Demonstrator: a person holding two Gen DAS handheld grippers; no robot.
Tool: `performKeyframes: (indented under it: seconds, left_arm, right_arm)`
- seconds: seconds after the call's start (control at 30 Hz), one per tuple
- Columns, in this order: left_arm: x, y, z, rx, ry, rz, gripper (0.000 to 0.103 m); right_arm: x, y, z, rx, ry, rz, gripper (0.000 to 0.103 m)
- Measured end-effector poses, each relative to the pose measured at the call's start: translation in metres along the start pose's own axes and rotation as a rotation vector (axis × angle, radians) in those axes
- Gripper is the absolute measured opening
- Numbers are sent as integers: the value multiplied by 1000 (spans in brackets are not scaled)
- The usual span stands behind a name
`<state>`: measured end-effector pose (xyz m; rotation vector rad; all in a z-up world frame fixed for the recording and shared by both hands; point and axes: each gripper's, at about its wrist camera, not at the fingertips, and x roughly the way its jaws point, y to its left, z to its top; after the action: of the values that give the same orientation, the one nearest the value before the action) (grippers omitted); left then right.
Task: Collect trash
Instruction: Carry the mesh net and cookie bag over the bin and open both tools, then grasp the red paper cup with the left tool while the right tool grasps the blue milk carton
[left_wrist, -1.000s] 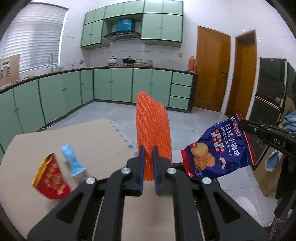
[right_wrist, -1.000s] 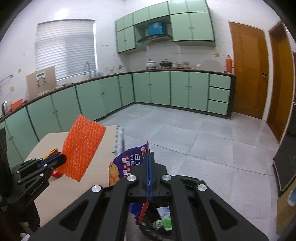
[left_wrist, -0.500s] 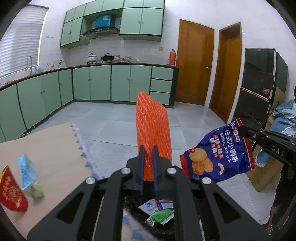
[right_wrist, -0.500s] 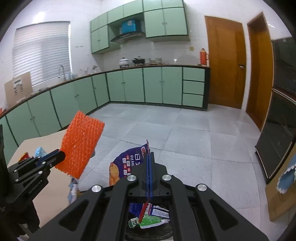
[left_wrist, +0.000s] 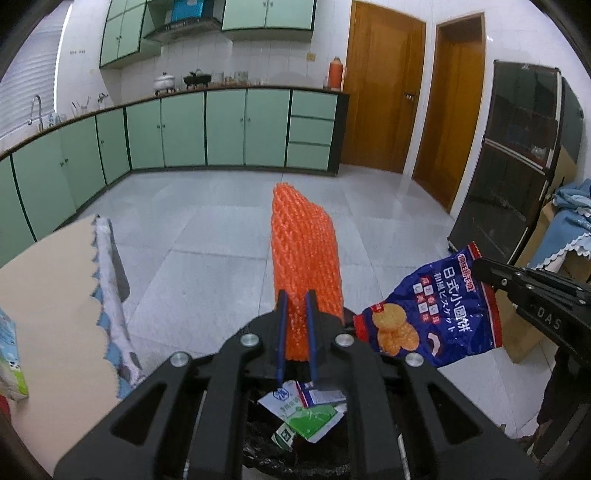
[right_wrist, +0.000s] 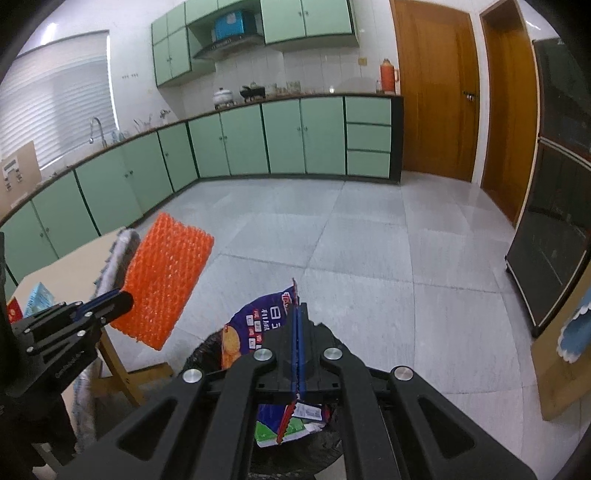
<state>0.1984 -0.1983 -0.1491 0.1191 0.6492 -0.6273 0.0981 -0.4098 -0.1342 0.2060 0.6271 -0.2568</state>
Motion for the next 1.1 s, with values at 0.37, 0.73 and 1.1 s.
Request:
performKeyframes:
  seconds: [0.37, 0.73, 1.1]
  left_arm:
    - [3, 11, 7, -24, 26, 0, 29]
    - [-96, 73, 5, -50, -115, 149, 56]
    - [-206, 193, -29, -165, -182, 471, 59]
  right_arm:
    - [27, -13, -12, 25, 64, -7, 39]
    - [-26, 29, -4, -3, -78, -2, 94]
    - [-39, 168, 2, -155, -142, 224, 95]
